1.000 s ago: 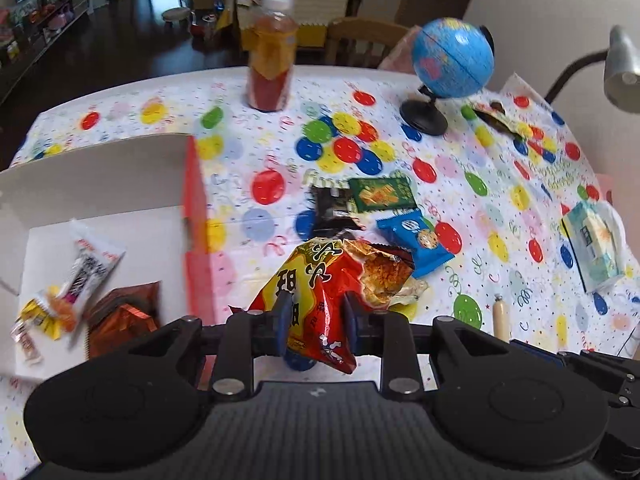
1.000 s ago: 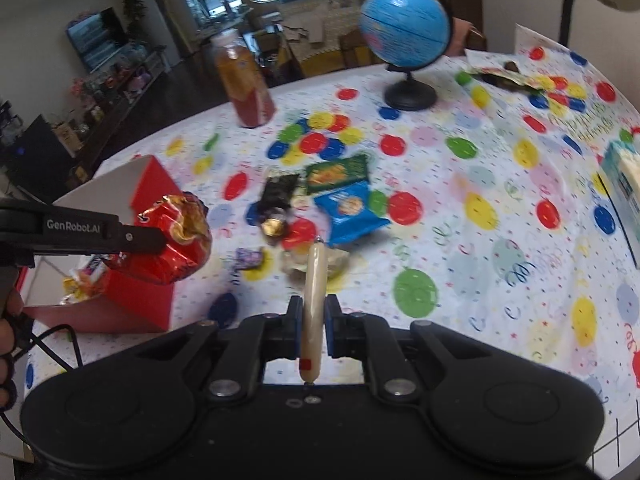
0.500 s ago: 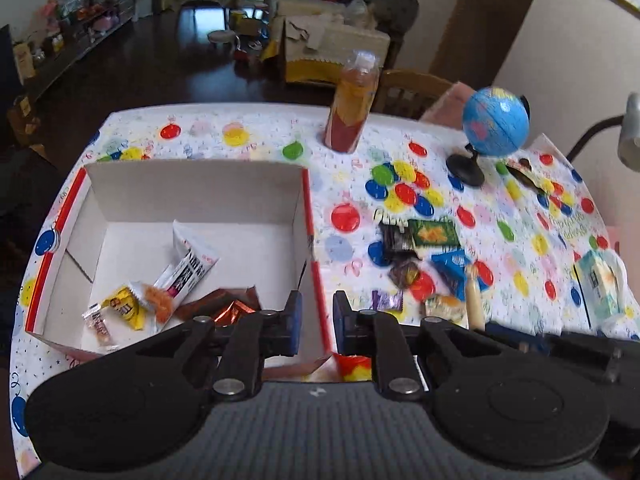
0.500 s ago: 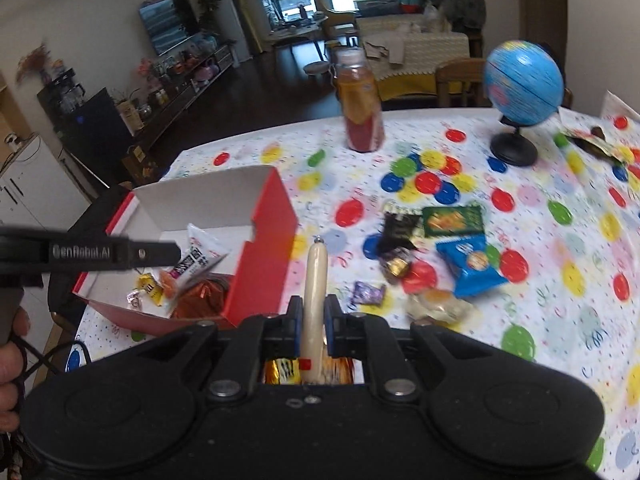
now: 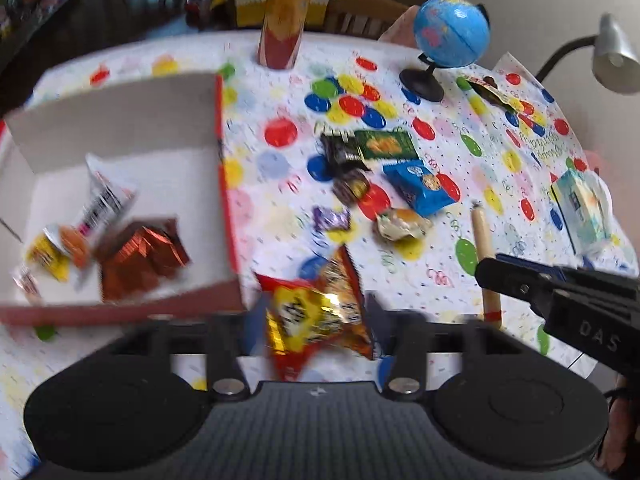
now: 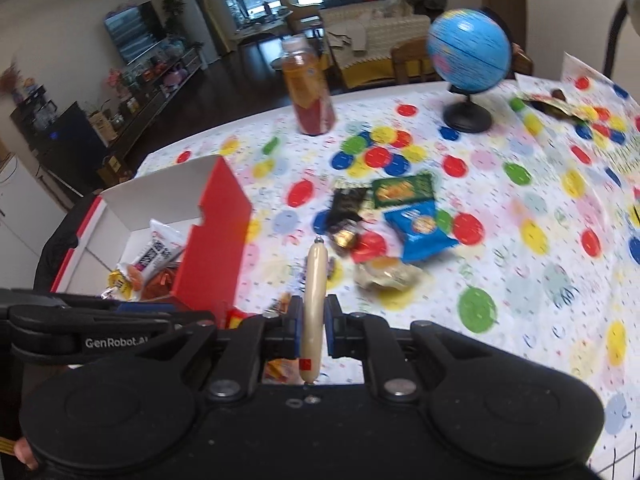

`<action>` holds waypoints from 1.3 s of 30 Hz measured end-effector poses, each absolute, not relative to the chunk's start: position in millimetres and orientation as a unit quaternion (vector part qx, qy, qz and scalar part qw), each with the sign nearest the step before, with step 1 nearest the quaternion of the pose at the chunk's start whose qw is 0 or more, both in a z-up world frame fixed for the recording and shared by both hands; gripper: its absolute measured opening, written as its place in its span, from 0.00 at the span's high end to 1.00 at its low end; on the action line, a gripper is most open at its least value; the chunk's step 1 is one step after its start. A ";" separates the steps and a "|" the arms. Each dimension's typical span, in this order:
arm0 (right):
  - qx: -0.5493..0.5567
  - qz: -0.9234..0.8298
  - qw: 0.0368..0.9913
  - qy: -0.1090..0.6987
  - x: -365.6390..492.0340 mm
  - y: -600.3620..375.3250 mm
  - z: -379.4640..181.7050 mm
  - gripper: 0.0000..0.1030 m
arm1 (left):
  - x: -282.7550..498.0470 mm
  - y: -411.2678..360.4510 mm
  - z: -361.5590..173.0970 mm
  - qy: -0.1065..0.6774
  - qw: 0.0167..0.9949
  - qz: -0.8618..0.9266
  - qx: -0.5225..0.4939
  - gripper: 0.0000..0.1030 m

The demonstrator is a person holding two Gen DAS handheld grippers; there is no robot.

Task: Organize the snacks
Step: 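Carry the wooden stick and red chip bag over the red box with both tools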

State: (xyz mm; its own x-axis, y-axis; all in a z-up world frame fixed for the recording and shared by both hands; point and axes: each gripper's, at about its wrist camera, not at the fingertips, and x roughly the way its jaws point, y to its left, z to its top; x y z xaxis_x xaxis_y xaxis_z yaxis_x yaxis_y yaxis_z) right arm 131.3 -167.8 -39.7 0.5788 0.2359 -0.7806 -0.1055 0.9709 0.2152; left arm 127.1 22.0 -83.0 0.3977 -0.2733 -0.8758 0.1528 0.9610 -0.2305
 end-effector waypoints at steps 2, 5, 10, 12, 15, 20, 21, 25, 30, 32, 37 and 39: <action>0.076 0.093 0.885 0.450 130.1 -178.9 -41.9 0.91 | 128.0 16.5 -92.8 0.546 0.826 -0.116 -0.080 0.28; 0.079 0.092 0.883 0.453 131.0 -193.1 -45.4 0.91 | 131.1 8.4 -113.1 0.574 0.808 -0.076 -0.111 0.28; 0.075 0.100 0.879 0.460 133.3 -210.9 -52.7 0.91 | 134.2 -14.2 -134.6 0.582 0.808 -0.013 -0.097 0.28; 0.077 0.103 0.877 0.463 134.0 -217.0 -56.1 0.91 | 138.0 -17.3 -144.5 0.587 0.804 0.021 -0.094 0.28; 0.081 0.108 0.874 0.468 134.7 -224.4 -61.5 0.91 | 145.3 -20.7 -154.8 0.592 0.799 0.032 -0.106 0.28; 0.092 0.112 0.871 0.470 135.6 -235.2 -67.6 0.91 | 152.3 -31.1 -164.6 0.598 0.795 0.042 -0.093 0.19; 0.094 0.112 0.871 0.469 135.9 -237.5 -68.1 0.91 | 154.1 -29.2 -169.5 0.607 0.788 0.044 -0.098 0.20; 0.100 0.111 0.871 0.468 136.1 -243.7 -69.5 0.91 | 154.3 -20.5 -182.6 0.619 0.774 0.059 -0.117 0.26; 0.105 0.107 0.871 0.468 135.8 -247.1 -71.0 0.91 | 150.8 -13.5 -183.8 0.617 0.776 0.058 -0.122 0.43; 0.105 0.107 0.871 0.468 135.8 -246.6 -71.0 0.91 | 147.5 -12.6 -181.0 0.614 0.779 0.054 -0.118 0.45; 0.102 0.110 0.872 0.467 135.6 -241.2 -67.8 0.91 | 138.1 -6.4 -166.4 0.606 0.786 0.033 -0.114 0.46; 0.099 0.112 0.872 0.467 135.3 -236.7 -65.6 0.91 | 133.8 -4.3 -155.9 0.602 0.790 0.022 -0.113 0.46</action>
State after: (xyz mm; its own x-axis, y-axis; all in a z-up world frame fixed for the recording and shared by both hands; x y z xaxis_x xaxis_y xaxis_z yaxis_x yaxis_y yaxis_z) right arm 135.3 -236.7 -65.6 0.5392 0.2879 -0.7914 -0.1033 0.9553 0.2771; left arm 133.8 -4.3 -155.9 0.2739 -0.1019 -0.9563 -0.1703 0.9735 -0.1526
